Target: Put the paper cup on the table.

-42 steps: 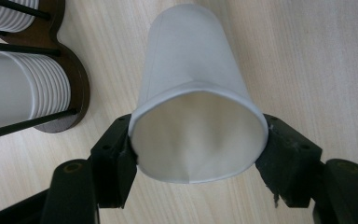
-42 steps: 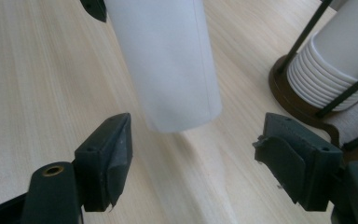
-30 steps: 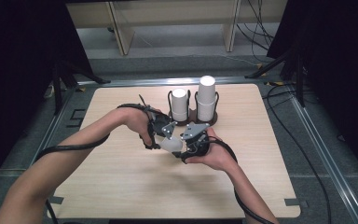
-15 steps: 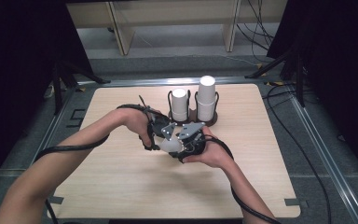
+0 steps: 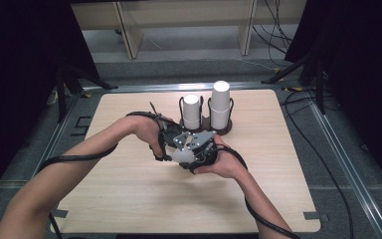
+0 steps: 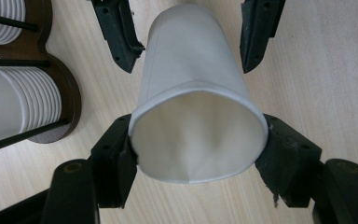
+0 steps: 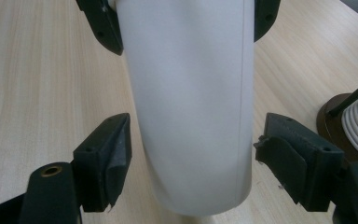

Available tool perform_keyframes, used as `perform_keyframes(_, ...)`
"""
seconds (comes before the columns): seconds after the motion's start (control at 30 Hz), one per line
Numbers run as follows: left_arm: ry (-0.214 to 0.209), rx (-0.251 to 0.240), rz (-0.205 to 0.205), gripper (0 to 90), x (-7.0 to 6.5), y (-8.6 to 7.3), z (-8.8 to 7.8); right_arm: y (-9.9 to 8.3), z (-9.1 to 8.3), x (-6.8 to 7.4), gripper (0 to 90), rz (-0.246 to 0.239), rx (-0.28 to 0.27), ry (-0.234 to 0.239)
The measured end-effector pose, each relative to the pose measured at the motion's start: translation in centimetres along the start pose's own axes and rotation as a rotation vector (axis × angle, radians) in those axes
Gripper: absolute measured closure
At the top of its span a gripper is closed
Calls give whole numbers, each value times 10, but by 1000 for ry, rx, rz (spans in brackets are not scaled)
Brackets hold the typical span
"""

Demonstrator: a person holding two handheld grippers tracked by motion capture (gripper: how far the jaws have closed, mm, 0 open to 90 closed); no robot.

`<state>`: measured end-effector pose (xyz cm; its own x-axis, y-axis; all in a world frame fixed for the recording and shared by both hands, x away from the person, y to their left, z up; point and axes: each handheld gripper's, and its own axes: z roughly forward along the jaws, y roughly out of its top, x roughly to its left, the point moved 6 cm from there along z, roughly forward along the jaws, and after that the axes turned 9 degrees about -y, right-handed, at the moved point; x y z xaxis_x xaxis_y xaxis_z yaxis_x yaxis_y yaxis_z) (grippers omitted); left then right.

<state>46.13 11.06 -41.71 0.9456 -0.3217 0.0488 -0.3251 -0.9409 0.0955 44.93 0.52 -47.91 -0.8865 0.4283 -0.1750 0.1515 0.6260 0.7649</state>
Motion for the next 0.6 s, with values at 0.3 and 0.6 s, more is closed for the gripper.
perform_keyframes(0.3,3,-30,-11,338,-2,4,0,-1,3,-2,270,-2,-22,4)
perform_keyframes(0.6,5,-5,11,338,-1,4,-2,-3,5,-1,281,5,-21,8)
